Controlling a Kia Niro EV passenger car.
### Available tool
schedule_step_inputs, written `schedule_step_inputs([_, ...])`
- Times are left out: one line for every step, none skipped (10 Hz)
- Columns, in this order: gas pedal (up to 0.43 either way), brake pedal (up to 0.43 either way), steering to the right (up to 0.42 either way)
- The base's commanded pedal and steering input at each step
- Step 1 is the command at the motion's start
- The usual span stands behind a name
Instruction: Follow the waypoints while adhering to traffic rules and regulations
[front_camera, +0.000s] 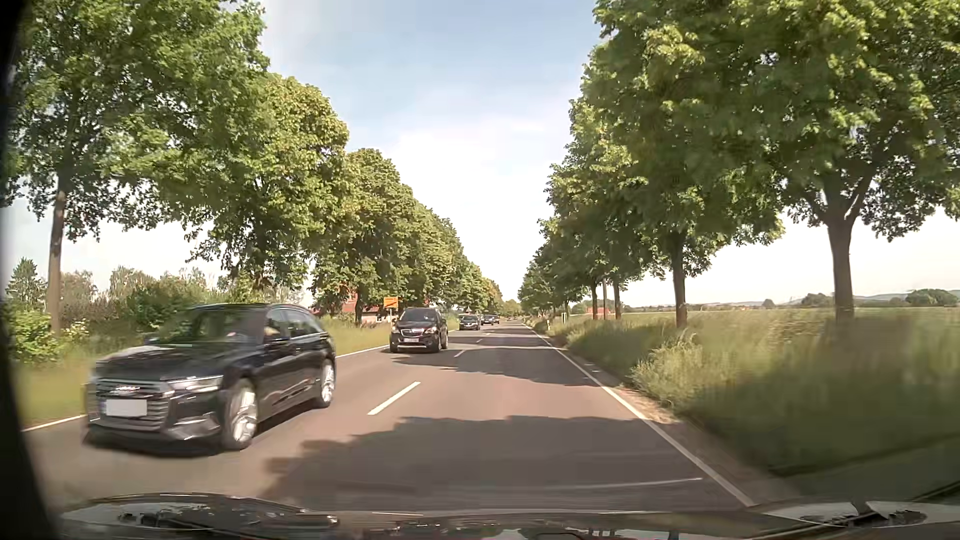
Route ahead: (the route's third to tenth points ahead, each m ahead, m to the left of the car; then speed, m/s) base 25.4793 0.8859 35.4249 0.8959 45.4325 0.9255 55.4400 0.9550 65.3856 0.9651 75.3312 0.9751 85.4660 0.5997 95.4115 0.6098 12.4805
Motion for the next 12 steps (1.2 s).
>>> schedule_step_inputs([0.059, 0.000, -0.004])
schedule_step_inputs([0.059, 0.000, -0.003])
schedule_step_inputs([0.067, 0.000, -0.004])
schedule_step_inputs([0.067, 0.000, -0.004])
schedule_step_inputs([0.067, 0.000, -0.004])
schedule_step_inputs([0.079, 0.000, -0.003])
schedule_step_inputs([0.079, 0.000, -0.003])
schedule_step_inputs([0.079, 0.000, -0.003])
schedule_step_inputs([0.079, 0.000, -0.004])
schedule_step_inputs([0.087, 0.000, -0.004])
schedule_step_inputs([0.087, 0.000, -0.004])
schedule_step_inputs([0.087, 0.000, -0.003])
